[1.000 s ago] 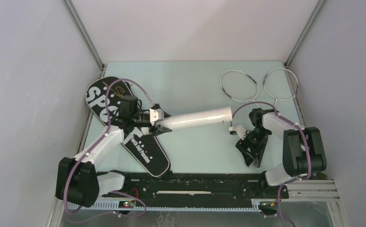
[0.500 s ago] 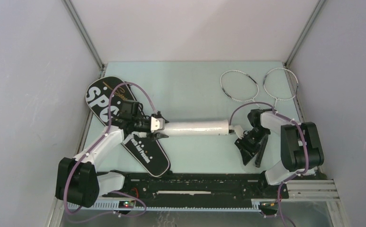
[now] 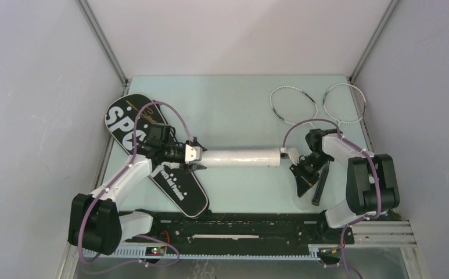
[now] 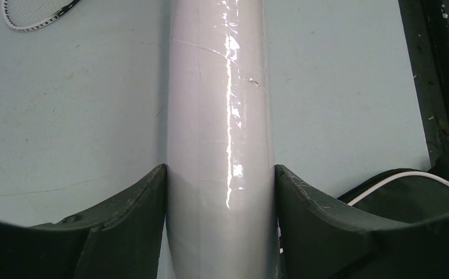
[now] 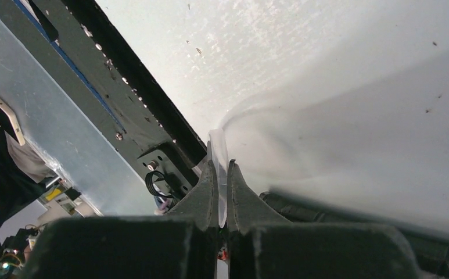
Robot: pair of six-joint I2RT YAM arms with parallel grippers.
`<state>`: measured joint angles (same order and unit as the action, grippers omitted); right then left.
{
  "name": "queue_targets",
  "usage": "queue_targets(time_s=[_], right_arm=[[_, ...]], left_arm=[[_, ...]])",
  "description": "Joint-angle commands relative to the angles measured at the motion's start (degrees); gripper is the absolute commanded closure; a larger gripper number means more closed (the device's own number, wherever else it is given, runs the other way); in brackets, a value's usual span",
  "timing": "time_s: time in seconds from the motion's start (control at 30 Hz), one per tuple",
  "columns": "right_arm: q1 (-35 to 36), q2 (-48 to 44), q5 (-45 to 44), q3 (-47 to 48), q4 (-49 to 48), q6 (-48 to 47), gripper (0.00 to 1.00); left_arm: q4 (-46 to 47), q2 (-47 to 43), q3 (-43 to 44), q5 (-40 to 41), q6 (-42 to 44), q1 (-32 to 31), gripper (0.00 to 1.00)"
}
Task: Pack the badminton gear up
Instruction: Close the lid on the shuttle tube.
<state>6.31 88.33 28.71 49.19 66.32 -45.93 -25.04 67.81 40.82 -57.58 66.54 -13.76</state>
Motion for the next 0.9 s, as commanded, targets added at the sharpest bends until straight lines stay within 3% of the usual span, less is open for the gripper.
queue_targets(time_s=[0.0, 0.2, 0.37, 0.43, 0.5, 0.63, 0.77, 0.87], right_arm=[[-0.92, -3.36, 0.71, 2.62, 2.07, 0.11, 1.00], [-5.67, -7.98, 2.90, 8.77, 2.00, 4.25, 1.00], [-8.09, -13.59, 0.84, 11.52, -9.42, 17.70, 1.00], [-4.78, -15.21, -6.94, 11.04, -14.88, 22.17, 1.00], [-0.36, -16.95, -20.44, 9.22, -21.21, 23.99, 1.00], [6.51, -16.72, -39.74, 4.74, -31.62, 23.65, 1.00], [11.51, -13.61, -50.61, 0.21, -39.37, 22.16, 1.00], [13.13, -10.04, -52.82, -1.16, -42.23, 21.51, 1.00]], left_arm=[[0.91, -1.06, -0.57, -2.16, 1.68, -0.33, 0.51], [1.65, -1.00, 0.27, -2.19, -1.32, -0.31, 0.51], [3.58, -1.12, 1.58, -2.50, -6.14, -0.39, 0.53], [3.76, -1.39, 1.82, -2.33, -6.99, -0.39, 0.53], [3.97, -1.92, 1.98, -2.26, -7.69, -0.41, 0.53], [5.14, -2.95, 1.66, -2.35, -10.07, -0.35, 0.53], [6.26, -3.31, 0.87, -1.86, -11.26, -0.30, 0.54], [5.65, -3.34, 0.42, -1.26, -9.98, -0.17, 0.54]])
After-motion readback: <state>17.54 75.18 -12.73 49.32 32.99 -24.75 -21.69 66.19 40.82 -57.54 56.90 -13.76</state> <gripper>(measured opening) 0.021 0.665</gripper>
